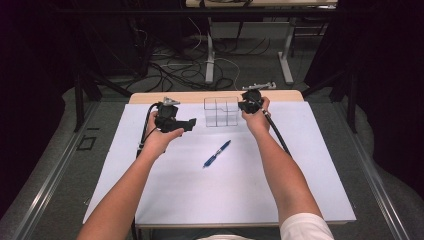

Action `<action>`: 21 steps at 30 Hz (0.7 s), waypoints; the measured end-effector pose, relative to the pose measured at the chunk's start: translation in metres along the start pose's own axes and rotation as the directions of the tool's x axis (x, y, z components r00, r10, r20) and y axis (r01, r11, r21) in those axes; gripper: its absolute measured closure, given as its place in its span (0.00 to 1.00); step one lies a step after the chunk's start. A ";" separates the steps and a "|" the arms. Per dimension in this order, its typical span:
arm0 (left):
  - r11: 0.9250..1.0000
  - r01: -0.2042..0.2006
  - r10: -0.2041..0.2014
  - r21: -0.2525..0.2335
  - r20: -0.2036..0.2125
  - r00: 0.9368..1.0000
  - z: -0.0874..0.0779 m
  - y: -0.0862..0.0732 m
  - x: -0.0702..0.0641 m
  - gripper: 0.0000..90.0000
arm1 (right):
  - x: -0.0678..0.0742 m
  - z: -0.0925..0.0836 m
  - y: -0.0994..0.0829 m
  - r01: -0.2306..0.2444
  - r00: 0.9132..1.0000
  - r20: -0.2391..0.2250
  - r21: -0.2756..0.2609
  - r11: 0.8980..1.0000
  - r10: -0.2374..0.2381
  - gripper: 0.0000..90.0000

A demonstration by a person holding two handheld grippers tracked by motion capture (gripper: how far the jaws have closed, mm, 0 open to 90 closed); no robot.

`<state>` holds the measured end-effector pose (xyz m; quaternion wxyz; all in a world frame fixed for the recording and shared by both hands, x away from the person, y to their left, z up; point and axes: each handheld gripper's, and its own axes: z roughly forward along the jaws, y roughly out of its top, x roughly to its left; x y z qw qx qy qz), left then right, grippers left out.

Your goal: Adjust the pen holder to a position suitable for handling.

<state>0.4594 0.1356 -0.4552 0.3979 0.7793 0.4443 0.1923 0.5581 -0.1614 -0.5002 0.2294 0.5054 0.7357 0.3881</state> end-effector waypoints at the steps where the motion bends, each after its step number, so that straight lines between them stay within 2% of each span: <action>1: 1.000 -0.001 0.001 0.000 -0.001 1.000 0.000 0.000 0.000 0.18 | 0.002 0.001 0.000 -0.004 1.000 0.001 0.004 1.000 0.004 1.00; 8: 1.000 -0.005 0.005 0.000 0.000 1.000 -0.001 0.000 0.001 0.18 | 0.011 0.003 0.003 0.010 1.000 -0.007 0.004 1.000 -0.010 1.00; 11: 1.000 -0.006 0.006 0.002 -0.002 1.000 -0.001 0.000 0.001 0.18 | 0.011 0.004 0.003 -0.001 1.000 -0.008 0.007 1.000 0.001 1.00; 18: 1.000 -0.005 0.005 0.001 -0.003 1.000 0.000 0.000 -0.001 0.18 | 0.010 0.001 0.004 0.012 1.000 -0.007 -0.001 1.000 -0.012 1.00; 21: 1.000 -0.012 0.012 0.008 -0.003 1.000 0.001 0.000 -0.001 0.18 | 0.008 -0.002 0.005 0.007 1.000 0.001 -0.008 1.000 -0.007 0.96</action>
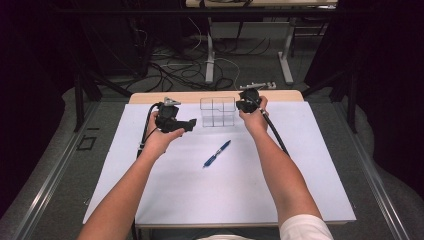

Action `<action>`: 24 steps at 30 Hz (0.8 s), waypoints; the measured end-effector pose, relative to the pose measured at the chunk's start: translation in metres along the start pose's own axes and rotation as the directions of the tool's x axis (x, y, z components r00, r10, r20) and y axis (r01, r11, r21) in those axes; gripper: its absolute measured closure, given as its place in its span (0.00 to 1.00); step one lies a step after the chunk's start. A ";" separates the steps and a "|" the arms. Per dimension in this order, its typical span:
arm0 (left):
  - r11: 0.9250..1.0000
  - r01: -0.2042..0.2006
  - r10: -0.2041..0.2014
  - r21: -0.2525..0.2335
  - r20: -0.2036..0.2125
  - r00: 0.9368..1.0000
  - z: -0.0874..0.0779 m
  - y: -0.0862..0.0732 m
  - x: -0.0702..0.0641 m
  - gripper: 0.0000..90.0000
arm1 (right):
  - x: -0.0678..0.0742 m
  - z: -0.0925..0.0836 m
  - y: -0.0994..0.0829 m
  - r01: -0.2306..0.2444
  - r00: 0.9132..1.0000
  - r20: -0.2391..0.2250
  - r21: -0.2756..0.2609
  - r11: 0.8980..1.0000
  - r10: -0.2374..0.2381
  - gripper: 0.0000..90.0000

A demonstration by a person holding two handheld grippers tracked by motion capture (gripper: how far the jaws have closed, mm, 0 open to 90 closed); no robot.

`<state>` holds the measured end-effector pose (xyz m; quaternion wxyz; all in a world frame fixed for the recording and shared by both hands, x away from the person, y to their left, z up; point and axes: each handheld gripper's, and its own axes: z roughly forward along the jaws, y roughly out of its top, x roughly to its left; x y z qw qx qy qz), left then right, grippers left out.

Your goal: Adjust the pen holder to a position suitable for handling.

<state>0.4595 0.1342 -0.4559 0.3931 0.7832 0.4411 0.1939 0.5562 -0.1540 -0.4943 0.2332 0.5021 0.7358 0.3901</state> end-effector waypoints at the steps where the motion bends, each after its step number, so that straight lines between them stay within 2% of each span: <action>1: 1.000 0.000 0.000 0.002 0.000 1.000 0.000 0.000 0.000 0.18 | -0.001 -0.002 0.000 0.001 1.000 0.004 -0.001 1.000 -0.001 0.94; 2: 1.000 0.000 0.000 0.002 0.000 1.000 0.000 0.000 0.000 0.18 | -0.001 -0.002 0.000 0.001 1.000 0.004 -0.001 1.000 -0.001 0.94; 6: 1.000 0.002 -0.002 0.000 -0.001 1.000 0.003 0.001 -0.002 0.19 | -0.002 -0.013 0.001 -0.002 1.000 -0.002 -0.017 1.000 0.002 0.84; 9: 1.000 0.002 -0.002 0.002 -0.004 1.000 0.004 0.002 -0.002 0.19 | 0.000 -0.023 0.003 0.003 1.000 -0.008 -0.051 0.999 -0.003 0.77; 18: 1.000 -0.004 0.004 -0.006 -0.001 1.000 0.005 0.006 -0.007 0.19 | 0.007 -0.046 0.005 -0.013 0.998 -0.068 -0.089 0.996 0.007 0.54; 24: 1.000 -0.015 0.015 0.012 0.002 1.000 0.006 0.006 -0.008 0.18 | 0.015 -0.065 0.003 0.008 0.996 -0.091 -0.098 0.995 -0.017 0.38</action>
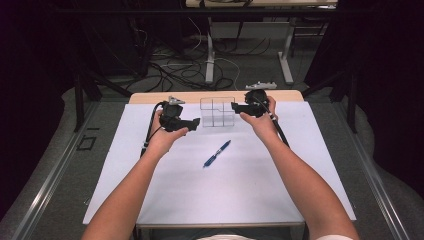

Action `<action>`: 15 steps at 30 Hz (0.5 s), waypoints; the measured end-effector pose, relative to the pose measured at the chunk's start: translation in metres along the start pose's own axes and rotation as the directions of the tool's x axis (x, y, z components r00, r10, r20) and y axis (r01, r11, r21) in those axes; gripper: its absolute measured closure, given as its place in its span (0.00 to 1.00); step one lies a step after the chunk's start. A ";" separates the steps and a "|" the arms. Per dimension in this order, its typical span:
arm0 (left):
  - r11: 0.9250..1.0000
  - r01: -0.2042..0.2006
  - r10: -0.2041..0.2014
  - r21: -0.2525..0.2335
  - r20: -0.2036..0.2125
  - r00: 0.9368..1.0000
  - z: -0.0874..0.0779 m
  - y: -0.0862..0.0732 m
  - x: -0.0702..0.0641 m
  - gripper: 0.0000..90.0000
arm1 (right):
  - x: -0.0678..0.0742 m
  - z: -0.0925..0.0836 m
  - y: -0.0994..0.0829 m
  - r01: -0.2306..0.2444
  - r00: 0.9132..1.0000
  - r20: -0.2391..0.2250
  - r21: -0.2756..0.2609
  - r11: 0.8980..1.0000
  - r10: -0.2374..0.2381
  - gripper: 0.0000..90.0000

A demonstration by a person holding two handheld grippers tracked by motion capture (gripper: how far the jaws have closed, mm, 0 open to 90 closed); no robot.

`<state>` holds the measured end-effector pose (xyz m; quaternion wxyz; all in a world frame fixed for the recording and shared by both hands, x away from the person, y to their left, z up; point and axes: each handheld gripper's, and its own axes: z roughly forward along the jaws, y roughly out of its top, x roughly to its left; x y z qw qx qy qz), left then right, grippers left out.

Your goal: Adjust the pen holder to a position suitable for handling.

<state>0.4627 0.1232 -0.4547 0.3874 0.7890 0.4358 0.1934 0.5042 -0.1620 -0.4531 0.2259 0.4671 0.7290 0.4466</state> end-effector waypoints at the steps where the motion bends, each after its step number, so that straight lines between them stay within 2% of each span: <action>1: 1.000 0.003 -0.003 -0.006 -0.003 1.000 0.001 0.000 0.000 0.18 | 0.001 -0.003 0.000 0.006 1.000 -0.007 0.002 1.000 -0.006 0.37; 5: 1.000 0.008 -0.008 -0.012 0.000 1.000 0.002 0.000 -0.002 0.18 | 0.007 -0.017 -0.005 0.020 0.999 -0.029 -0.004 1.000 -0.020 0.30; 9: 1.000 0.008 -0.008 -0.012 0.000 1.000 0.002 0.001 -0.002 0.18 | 0.013 -0.034 -0.011 0.049 0.999 -0.015 -0.029 0.998 -0.050 0.18; 15: 1.000 0.009 -0.009 -0.013 0.004 1.000 0.003 0.001 -0.004 0.18 | 0.022 -0.060 -0.022 0.065 0.997 -0.030 -0.045 0.997 -0.067 0.12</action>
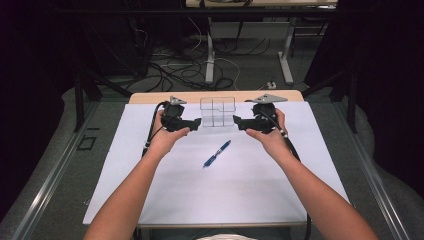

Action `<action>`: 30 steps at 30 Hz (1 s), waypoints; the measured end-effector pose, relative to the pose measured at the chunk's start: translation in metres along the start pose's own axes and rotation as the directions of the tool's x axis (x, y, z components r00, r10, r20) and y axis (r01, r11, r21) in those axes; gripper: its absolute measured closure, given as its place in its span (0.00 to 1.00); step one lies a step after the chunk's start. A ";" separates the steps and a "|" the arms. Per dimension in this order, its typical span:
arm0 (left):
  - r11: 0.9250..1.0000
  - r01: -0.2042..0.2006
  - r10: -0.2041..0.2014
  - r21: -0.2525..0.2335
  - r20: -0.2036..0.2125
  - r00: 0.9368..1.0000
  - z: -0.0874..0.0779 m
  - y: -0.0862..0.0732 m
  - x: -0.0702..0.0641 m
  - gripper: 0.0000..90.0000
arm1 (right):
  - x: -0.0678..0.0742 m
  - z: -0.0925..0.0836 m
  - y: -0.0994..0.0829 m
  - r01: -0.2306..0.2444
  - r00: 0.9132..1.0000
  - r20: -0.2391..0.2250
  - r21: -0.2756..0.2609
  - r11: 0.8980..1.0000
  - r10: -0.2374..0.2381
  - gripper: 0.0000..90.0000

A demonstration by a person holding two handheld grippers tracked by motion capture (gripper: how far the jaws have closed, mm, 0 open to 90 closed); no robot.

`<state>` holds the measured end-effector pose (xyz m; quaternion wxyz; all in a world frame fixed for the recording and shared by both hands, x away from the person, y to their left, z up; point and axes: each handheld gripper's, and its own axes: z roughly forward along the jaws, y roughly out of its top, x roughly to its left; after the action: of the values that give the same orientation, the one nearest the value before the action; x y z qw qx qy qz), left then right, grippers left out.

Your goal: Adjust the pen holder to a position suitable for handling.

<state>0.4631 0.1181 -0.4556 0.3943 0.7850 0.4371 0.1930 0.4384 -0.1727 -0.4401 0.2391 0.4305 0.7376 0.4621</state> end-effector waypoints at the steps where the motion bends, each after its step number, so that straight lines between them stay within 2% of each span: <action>1: 1.000 -0.001 0.001 0.004 0.000 1.000 0.000 0.000 0.000 0.18 | 0.001 -0.005 -0.003 0.003 1.000 0.000 -0.001 1.000 -0.003 0.10; 5: 1.000 -0.004 0.004 0.004 0.004 1.000 0.002 0.002 -0.003 0.19 | 0.005 -0.020 -0.015 -0.005 1.000 -0.007 -0.005 1.000 0.005 0.03; 7: 1.000 -0.004 0.003 0.005 0.005 1.000 0.002 0.003 -0.004 0.19 | 0.007 -0.027 -0.022 0.006 1.000 -0.008 -0.001 1.000 -0.006 0.00; 10: 1.000 -0.018 0.018 0.013 0.012 1.000 0.002 0.005 -0.006 0.19 | 0.009 -0.037 -0.032 0.011 1.000 -0.011 0.001 1.000 -0.011 0.00; 15: 1.000 -0.019 0.019 0.008 0.014 1.000 0.003 0.008 -0.012 0.19 | 0.011 -0.050 -0.052 0.009 1.000 -0.018 0.019 1.000 -0.009 0.00; 18: 0.999 -0.028 0.028 0.023 0.013 1.000 0.004 0.008 -0.013 0.19 | 0.013 -0.056 -0.063 0.001 1.000 -0.018 0.024 1.000 -0.001 0.00; 23: 0.999 -0.028 0.027 0.030 0.007 1.000 0.007 0.008 -0.015 0.20 | 0.013 -0.064 -0.077 0.019 1.000 -0.011 0.026 0.999 -0.019 0.00; 28: 0.996 -0.049 0.048 0.070 0.003 0.999 0.011 0.007 -0.016 0.20 | 0.009 -0.069 -0.086 -0.006 1.000 -0.005 0.034 0.999 0.006 0.00; 30: 0.996 -0.052 0.052 0.070 0.000 0.999 0.013 0.006 -0.017 0.20 | 0.007 -0.068 -0.089 -0.015 1.000 0.002 0.037 0.999 0.015 0.00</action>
<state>0.4658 0.0964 -0.4579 0.3611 0.8093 0.4234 0.1883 0.3471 -0.2174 -0.4873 0.2282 0.4408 0.7424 0.4499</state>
